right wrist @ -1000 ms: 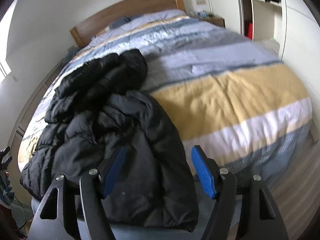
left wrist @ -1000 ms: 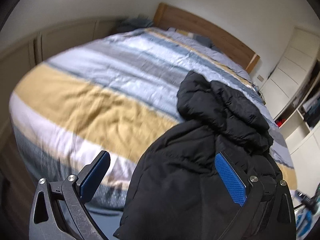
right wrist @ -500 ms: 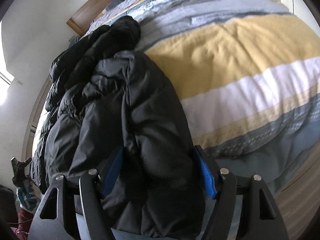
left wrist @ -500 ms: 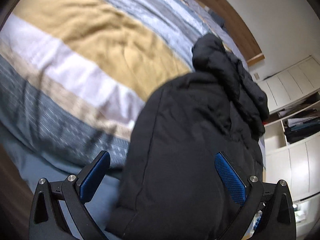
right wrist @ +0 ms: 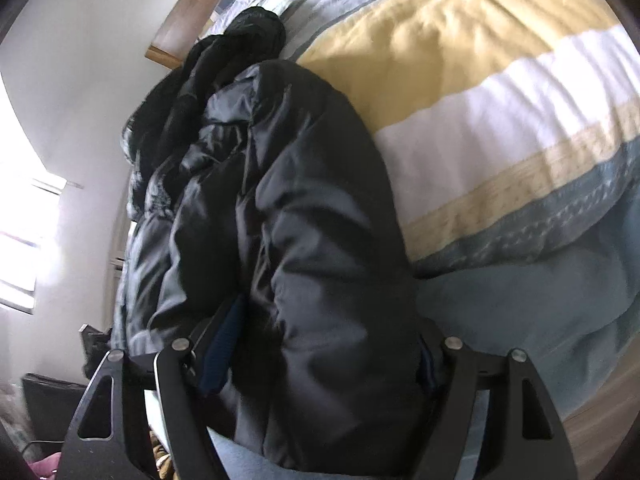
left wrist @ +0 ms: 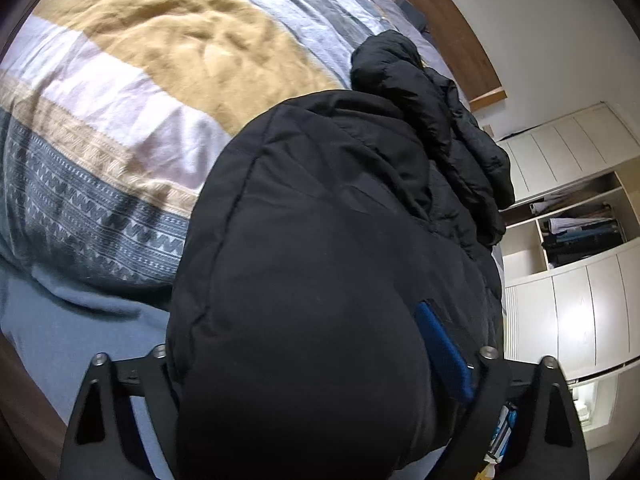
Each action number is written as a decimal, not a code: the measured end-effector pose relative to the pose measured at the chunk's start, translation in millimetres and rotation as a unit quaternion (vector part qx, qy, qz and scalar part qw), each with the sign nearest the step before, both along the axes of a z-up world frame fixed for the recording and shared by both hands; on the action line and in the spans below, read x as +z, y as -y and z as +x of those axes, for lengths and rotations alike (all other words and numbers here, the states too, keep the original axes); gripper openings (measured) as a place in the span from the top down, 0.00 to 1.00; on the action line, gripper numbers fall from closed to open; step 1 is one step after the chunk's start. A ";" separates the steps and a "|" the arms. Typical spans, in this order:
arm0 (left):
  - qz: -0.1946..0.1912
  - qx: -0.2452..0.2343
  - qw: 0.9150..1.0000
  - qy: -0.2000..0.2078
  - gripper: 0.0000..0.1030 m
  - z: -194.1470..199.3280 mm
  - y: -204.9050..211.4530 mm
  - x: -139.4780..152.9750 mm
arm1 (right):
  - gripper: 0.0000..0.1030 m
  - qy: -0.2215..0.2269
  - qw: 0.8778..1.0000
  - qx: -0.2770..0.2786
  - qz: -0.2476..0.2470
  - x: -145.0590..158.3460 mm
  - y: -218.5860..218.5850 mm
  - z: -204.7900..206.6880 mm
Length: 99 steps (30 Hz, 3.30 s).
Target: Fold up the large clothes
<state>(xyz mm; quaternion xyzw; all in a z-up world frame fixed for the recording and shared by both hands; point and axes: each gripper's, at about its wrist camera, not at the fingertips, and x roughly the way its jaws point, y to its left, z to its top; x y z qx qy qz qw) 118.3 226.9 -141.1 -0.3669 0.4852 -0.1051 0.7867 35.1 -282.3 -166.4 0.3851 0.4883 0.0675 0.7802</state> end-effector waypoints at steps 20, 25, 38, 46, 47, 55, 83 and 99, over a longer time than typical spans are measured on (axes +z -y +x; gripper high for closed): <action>0.025 -0.024 0.998 0.043 0.89 12.9 30.3 50.2 | 0.83 0.127 0.992 0.006 0.006 48.9 -33.6 -9.9; 0.006 -0.029 0.997 0.076 0.90 23.2 37.6 82.5 | 0.85 0.161 0.987 0.001 -0.004 78.0 -33.4 -0.8; -0.095 -0.004 0.986 0.135 0.90 77.9 18.8 152.6 | 0.85 0.252 0.966 -0.048 0.042 141.7 2.4 41.5; -0.100 0.036 0.987 0.123 0.89 124.0 -3.2 180.5 | 0.85 0.276 0.954 -0.086 0.083 161.4 37.8 82.2; -0.101 0.039 0.986 0.124 0.89 131.3 -4.1 183.1 | 0.85 0.280 0.952 -0.089 0.089 163.6 41.0 90.9; -0.116 0.063 0.986 0.103 0.88 209.8 -9.4 192.0 | 0.85 0.283 0.946 -0.106 0.116 179.4 54.3 177.1; -0.042 0.110 0.992 -0.034 0.79 526.3 -2.7 26.8 | 0.85 0.122 0.980 -0.156 -0.018 52.8 73.6 518.9; -0.058 0.122 0.990 0.044 0.19 498.2 -20.9 101.1 | 0.36 0.163 0.973 -0.161 0.001 96.6 72.9 499.1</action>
